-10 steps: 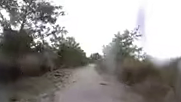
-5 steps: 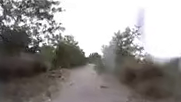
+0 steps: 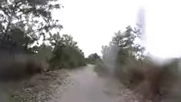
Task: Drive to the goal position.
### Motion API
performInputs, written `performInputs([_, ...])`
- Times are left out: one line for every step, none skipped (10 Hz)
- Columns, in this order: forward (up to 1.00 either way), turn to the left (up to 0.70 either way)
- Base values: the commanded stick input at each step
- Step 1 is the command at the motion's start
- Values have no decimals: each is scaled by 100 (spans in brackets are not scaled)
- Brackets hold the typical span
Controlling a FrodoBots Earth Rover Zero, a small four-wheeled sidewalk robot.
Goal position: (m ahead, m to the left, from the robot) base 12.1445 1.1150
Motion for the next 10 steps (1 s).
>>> performInputs([70,0])
performInputs([70,0])
performInputs([70,0])
performInputs([70,0])
performInputs([70,0])
performInputs([70,0])
performInputs([70,0])
performInputs([70,0])
performInputs([70,0])
performInputs([70,0])
